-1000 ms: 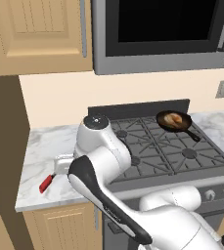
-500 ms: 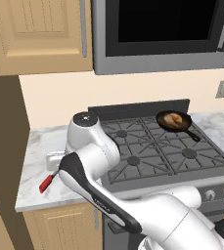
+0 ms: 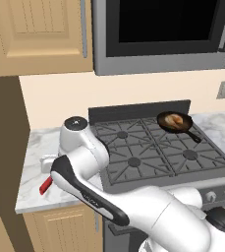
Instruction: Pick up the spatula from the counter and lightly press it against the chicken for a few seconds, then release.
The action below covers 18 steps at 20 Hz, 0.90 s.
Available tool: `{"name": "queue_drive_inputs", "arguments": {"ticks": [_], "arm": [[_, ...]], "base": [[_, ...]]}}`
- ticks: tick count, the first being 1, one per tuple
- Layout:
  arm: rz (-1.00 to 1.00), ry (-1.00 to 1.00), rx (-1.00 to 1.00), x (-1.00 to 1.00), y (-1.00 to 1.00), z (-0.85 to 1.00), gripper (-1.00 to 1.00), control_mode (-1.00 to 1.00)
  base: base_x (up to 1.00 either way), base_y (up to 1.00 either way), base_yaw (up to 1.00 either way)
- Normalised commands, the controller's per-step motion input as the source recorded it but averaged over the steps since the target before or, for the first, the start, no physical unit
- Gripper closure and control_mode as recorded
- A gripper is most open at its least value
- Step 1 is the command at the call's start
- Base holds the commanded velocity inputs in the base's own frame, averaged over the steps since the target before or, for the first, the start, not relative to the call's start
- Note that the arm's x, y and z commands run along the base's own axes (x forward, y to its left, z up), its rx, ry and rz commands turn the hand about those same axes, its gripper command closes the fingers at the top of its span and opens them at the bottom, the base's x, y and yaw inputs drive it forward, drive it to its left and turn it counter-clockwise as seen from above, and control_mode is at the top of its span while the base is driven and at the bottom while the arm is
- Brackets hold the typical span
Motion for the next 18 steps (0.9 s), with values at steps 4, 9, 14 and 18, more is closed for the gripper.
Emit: {"name": "queue_drive_inputs", "arguments": {"ticks": [4, 9, 14, 18], "arm": [[0.0, 0.0, 0.0, 0.18, 0.2, -0.14, -1.0, -1.0], [-0.07, 0.0, 0.0, 0.07, 0.12, -0.06, -1.0, -1.0], [-0.13, 0.03, 0.02, 0.03, 0.01, -0.11, -1.0, -1.0], [-0.11, 0.07, 0.03, 0.09, 0.06, -0.18, -1.0, -1.0]], "base": [[0.0, 0.0, 0.0], [0.0, 0.0, 0.0], [0.0, 0.0, 0.0], [0.0, 0.0, 0.0]]}}
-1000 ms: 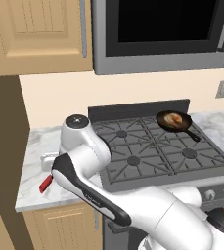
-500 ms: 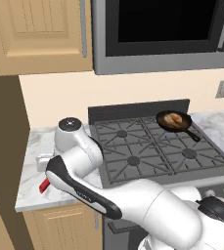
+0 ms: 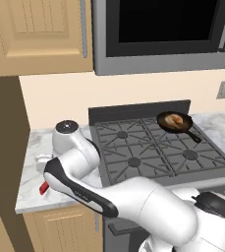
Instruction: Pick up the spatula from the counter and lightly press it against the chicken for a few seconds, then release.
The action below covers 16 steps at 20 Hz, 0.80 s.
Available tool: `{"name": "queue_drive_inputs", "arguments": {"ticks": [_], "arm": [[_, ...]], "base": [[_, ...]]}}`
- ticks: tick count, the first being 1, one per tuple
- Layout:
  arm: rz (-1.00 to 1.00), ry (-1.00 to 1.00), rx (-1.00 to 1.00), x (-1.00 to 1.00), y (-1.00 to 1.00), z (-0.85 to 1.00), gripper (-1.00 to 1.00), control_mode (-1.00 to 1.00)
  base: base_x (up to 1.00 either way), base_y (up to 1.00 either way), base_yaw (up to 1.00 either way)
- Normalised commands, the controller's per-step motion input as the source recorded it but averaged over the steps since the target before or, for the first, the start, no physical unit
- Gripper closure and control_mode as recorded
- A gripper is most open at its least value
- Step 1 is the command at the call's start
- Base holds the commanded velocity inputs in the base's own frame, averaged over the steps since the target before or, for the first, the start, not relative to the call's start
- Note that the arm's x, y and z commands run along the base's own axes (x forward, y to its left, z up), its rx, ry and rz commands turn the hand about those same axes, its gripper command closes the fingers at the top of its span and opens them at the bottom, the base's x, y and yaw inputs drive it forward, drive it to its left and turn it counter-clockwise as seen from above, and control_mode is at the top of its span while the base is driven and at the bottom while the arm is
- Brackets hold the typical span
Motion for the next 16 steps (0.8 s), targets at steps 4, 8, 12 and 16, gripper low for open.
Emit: {"name": "queue_drive_inputs", "arguments": {"ticks": [4, 8, 12, 16], "arm": [[-0.06, 0.07, 0.02, 0.18, 0.12, -0.14, -1.0, -1.0], [-0.05, 0.04, 0.0, 0.25, 0.2, -0.11, -1.0, -1.0], [-0.06, 0.04, 0.0, 0.26, 0.2, -0.12, -1.0, -1.0], [-0.06, 0.06, 0.0, 0.26, 0.21, -0.17, -1.0, -1.0]], "base": [[0.0, 0.0, 0.0], [0.0, 0.0, 0.0], [0.0, 0.0, 0.0], [0.0, 0.0, 0.0]]}}
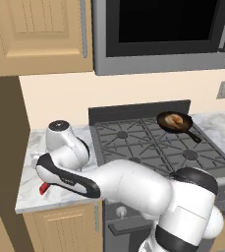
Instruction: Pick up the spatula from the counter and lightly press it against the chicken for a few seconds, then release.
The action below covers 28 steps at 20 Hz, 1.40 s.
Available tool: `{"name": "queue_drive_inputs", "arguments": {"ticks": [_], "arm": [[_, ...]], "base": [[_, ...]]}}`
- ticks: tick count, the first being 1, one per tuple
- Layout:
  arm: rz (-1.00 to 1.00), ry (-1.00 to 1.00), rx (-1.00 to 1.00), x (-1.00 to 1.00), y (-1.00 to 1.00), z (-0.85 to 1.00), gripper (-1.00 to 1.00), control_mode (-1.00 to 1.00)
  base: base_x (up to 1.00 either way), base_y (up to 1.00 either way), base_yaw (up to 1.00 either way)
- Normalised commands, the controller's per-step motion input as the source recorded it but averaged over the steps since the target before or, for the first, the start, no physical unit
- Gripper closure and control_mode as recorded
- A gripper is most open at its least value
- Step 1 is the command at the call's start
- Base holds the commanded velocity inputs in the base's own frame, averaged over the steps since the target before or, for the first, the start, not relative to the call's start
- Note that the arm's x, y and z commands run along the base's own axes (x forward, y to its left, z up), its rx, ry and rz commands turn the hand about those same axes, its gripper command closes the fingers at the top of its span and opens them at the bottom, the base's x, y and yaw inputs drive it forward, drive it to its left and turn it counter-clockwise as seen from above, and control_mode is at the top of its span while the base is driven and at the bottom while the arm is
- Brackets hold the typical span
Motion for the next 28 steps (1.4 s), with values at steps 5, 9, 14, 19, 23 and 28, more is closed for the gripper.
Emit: {"name": "queue_drive_inputs", "arguments": {"ticks": [5, 9, 14, 19, 23, 28], "arm": [[-0.06, 0.07, 0.0, 0.2, 0.18, -0.23, -1.0, -1.0], [-0.07, 0.07, 0.0, 0.15, 0.16, -0.28, -1.0, -1.0], [-0.06, 0.05, 0.0, 0.13, 0.14, -0.23, -1.0, -1.0], [-0.06, 0.02, -0.02, 0.12, 0.07, -0.14, -1.0, -1.0], [-0.06, 0.01, -0.04, 0.09, 0.09, -0.15, -1.0, -1.0], [-0.06, 0.02, -0.04, 0.09, 0.07, -0.17, -1.0, -1.0]], "base": [[0.0, 0.0, 0.0], [0.0, 0.0, 0.0], [0.0, 0.0, 0.0], [0.0, 0.0, 0.0], [0.0, 0.0, 0.0], [0.0, 0.0, 0.0]]}}
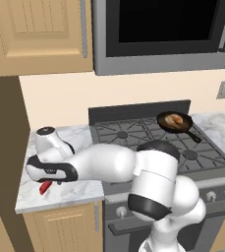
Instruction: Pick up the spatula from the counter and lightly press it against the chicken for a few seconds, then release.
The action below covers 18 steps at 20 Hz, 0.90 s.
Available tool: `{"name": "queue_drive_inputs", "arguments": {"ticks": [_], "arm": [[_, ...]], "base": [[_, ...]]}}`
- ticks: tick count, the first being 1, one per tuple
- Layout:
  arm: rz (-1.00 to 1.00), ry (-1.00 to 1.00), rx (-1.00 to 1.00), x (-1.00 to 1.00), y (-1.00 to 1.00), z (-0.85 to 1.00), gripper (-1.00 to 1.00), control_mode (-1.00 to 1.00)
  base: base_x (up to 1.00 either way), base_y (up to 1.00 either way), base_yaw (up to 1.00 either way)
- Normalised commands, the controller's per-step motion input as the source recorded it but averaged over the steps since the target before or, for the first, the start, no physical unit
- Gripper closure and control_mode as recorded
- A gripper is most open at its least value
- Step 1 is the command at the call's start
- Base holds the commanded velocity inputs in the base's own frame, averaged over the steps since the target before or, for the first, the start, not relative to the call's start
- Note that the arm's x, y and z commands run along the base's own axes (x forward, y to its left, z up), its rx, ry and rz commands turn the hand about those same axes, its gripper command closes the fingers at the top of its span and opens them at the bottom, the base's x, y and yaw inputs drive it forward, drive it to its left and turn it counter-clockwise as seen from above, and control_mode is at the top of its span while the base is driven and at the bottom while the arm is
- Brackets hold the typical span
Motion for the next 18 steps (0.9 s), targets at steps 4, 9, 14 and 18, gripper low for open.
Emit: {"name": "queue_drive_inputs", "arguments": {"ticks": [4, 9, 14, 18], "arm": [[-0.05, 0.02, -0.02, 0.11, 0.06, -0.16, -1.0, -1.0], [-0.04, 0.02, -0.02, 0.13, 0.04, -0.16, -1.0, -1.0], [-0.04, 0.03, -0.01, 0.14, 0.06, -0.17, -1.0, -1.0], [-0.04, 0.03, -0.01, 0.12, 0.05, -0.2, -1.0, -1.0]], "base": [[0.0, 0.0, 0.0], [0.0, 0.0, 0.0], [0.0, 0.0, 0.0], [0.0, 0.0, 0.0]]}}
